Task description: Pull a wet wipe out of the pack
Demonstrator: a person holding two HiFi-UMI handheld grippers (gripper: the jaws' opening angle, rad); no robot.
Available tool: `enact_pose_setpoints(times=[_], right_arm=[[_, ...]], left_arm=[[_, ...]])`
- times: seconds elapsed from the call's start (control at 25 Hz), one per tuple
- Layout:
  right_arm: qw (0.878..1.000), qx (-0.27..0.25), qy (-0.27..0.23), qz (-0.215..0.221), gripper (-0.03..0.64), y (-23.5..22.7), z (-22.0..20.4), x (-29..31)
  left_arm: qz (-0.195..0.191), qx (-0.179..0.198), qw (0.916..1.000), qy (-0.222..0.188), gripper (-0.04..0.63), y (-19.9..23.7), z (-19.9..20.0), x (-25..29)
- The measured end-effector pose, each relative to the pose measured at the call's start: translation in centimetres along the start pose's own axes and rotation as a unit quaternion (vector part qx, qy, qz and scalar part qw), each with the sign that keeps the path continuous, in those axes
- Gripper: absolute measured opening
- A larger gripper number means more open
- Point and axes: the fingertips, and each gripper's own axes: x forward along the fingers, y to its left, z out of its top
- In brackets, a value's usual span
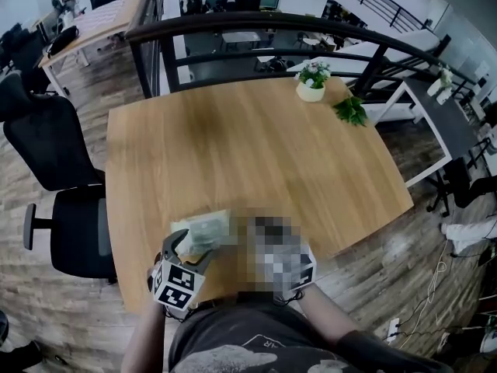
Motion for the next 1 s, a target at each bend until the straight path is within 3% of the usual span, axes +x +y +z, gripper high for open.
enact_pose_setpoints(times=[0.24,0.44,1.0], right_arm=[[0.999,-0.003,0.024,0.029,0.029,-1.0,-1.1,1.0],[0.984,-0.052,0.096,0.138,0.029,1.8,-3.7,2.0],[0.961,-0.081,0.147,0.219,0.029,4.6,-6.5,3.4]], left_arm=[[0.009,0.032,0.9993,0.014,0.325,0.4,0.6,2.2],[-0.005,0.071,0.9964,0.047,0.331,0.5,0.1,3.6],[-0.034,0.060,0.9954,0.066,0.333,0.9,-0.3,4.7]])
